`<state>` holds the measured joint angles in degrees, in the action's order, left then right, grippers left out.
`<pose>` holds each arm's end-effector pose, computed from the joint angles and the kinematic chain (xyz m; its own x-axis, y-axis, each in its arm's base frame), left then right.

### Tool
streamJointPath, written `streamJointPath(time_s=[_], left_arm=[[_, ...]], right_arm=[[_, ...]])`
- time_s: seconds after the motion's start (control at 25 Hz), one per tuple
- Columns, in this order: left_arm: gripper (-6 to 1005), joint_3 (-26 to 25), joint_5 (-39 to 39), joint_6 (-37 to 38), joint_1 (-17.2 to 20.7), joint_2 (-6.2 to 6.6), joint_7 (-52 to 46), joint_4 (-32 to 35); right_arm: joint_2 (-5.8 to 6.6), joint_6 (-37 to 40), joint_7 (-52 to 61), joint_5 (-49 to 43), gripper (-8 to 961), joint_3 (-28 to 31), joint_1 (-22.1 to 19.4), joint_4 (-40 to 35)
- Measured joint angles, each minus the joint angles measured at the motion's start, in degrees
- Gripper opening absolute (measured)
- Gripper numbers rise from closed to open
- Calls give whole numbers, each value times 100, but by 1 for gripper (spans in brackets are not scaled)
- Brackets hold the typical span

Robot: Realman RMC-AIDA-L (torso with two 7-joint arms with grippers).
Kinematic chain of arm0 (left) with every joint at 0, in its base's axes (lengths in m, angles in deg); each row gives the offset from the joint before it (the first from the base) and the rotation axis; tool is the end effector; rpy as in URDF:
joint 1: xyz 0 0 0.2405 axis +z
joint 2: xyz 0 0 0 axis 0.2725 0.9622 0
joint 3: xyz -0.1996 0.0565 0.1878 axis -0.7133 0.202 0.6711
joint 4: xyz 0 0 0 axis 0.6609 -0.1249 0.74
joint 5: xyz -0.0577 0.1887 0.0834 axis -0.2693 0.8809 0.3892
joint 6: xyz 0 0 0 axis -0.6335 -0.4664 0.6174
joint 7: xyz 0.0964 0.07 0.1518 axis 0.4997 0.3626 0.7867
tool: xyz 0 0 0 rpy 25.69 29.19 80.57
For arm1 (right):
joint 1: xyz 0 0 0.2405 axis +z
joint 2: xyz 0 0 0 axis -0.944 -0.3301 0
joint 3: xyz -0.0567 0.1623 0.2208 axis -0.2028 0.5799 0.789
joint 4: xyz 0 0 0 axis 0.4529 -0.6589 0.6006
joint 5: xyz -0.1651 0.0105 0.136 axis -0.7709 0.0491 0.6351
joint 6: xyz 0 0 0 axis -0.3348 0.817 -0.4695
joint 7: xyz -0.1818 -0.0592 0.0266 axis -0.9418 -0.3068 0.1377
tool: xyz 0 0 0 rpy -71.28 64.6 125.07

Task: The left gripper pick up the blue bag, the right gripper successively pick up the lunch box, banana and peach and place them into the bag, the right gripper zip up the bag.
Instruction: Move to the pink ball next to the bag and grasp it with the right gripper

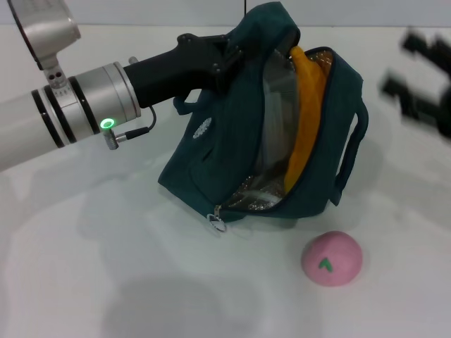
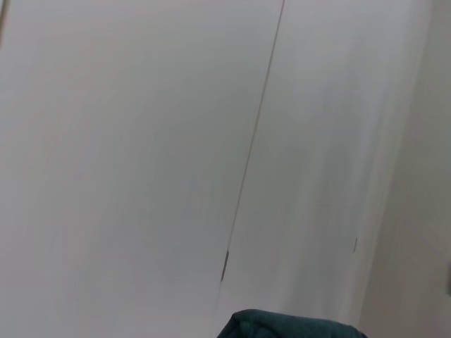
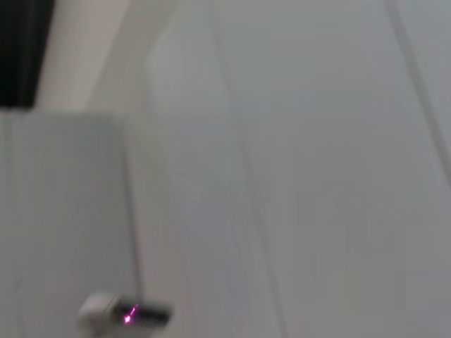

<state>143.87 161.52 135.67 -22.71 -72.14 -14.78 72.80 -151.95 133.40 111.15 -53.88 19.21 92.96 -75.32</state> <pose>-0.1810 0.4173 -0.0821 0.6186 0.2010 0.7595 0.4920 -0.8528 -0.1750 0.2379 0.3415 0.0081 0.5509 0.0465 -0.8333 -0.3689 -0.8821 -0.2931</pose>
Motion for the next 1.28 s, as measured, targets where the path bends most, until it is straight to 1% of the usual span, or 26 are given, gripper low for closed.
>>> streamJointPath(time_s=[0.08, 0.16, 0.24, 0.32, 0.4, 0.44, 0.52, 0.6, 0.64, 0.68, 0.72, 0.84, 1.28], left_arm=[[153, 0, -1, -15, 15, 1, 44, 0], [153, -1, -1, -20, 51, 2, 77, 1], [154, 2, -1, -21, 75, 2, 97, 1], [154, 14, -1, -24, 74, 0, 120, -1], [154, 23, -1, -27, 46, -10, 148, -5], [155, 25, -1, -28, 21, -17, 161, -5], [155, 27, -1, -29, -17, -24, 169, -6], [156, 30, -21, -30, -46, -28, 169, -6], [156, 34, -60, -30, -49, -28, 169, -7], [156, 35, -93, -30, -47, -29, 170, -7], [156, 36, -119, -30, -43, -28, 170, -7], [157, 36, -177, -30, -15, -18, 171, -14], [159, 36, -192, -29, 10, -5, 189, -16]], right_arm=[[83, 230, -282, -516, 865, 21, -333, -208], [135, 370, -590, -963, 860, 46, -540, -215], [151, 365, -868, -1330, 855, 55, -673, -106], [126, 258, -1066, -1591, 852, 54, -716, 75], [75, 105, -1266, -1820, 849, 35, -694, 294], [19, -47, -1406, -1949, 848, 17, -664, 420], [-56, -303, -1595, -2065, 845, 4, -604, 587], [-98, -620, -1776, -2100, 842, -65, -443, 884], [-114, -813, -1877, -2111, 840, -193, -241, 1170], [-114, -813, -1877, -2111, 839, -193, -241, 1170], [-119, -904, -1901, -2115, 837, -293, -137, 1282], [-131, -1037, -1911, -2098, 833, -454, -23, 1347], [-135, -1060, -1917, -2098, 817, -466, -32, 1341]])
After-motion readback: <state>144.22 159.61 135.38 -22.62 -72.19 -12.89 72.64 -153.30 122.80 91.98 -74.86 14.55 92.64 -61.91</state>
